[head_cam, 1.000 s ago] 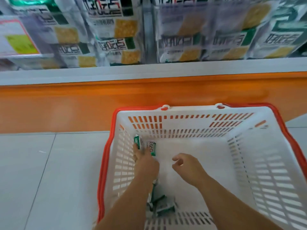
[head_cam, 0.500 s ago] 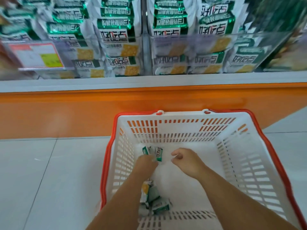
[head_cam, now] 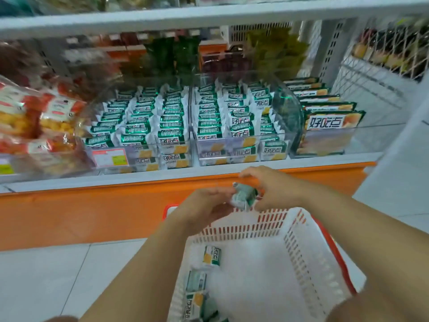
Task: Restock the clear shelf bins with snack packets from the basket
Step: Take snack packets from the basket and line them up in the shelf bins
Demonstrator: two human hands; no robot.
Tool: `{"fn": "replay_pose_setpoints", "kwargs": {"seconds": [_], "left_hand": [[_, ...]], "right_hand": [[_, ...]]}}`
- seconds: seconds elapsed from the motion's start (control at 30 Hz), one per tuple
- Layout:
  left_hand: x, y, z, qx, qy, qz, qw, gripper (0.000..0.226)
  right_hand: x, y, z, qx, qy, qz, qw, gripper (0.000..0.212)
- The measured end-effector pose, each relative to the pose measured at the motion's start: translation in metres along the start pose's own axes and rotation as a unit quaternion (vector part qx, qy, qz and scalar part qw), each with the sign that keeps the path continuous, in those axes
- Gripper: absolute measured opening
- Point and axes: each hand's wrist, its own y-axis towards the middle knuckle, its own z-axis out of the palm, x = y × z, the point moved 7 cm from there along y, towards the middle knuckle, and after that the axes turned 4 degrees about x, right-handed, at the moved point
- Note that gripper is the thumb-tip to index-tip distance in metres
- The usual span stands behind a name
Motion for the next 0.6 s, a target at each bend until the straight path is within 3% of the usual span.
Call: {"fn": "replay_pose_setpoints", "kwargs": {"seconds": [0.07,0.23,0.3,0.4,0.47,0.53,0.6], "left_hand": [[-0.022,-0.011,0.014,0.030,-0.004,-0.001,1.000,0.022],[-0.049,-0.032,0.029,0.036,-0.101,-0.006,0.994,0.022],[-0.052,-0.036,0.030,0.027,-0.062,-0.020,0.998,0.023],[-0.065,-0.036,0.019,-0.044,0.124,0.010,0.991,0.029],[-0.090,-0.040,0.022,-0.087,0.272,0.099,0.953,0.031],[-0.115,-0.044,0.040,-0.082,0.377,0.197,0.901,0.036],[-0.131,-0.042,0.056,-0.080,0.473,0.239,0.845,0.036]], "right_hand": [[0.008,-0.017,-0.014,-0.047,-0.017,-0.040,0.998,0.055],[0.012,-0.050,-0.043,-0.153,0.116,-0.087,0.978,0.022],[0.010,-0.055,-0.052,-0.182,0.137,-0.093,0.969,0.023],[0.001,-0.055,-0.058,-0.197,0.145,-0.075,0.967,0.028],[-0.005,-0.054,-0.061,-0.205,0.140,-0.071,0.966,0.031],[-0.009,-0.054,-0.065,-0.222,0.147,-0.070,0.961,0.028],[-0.013,-0.052,-0.069,-0.251,0.157,-0.067,0.953,0.025]]}}
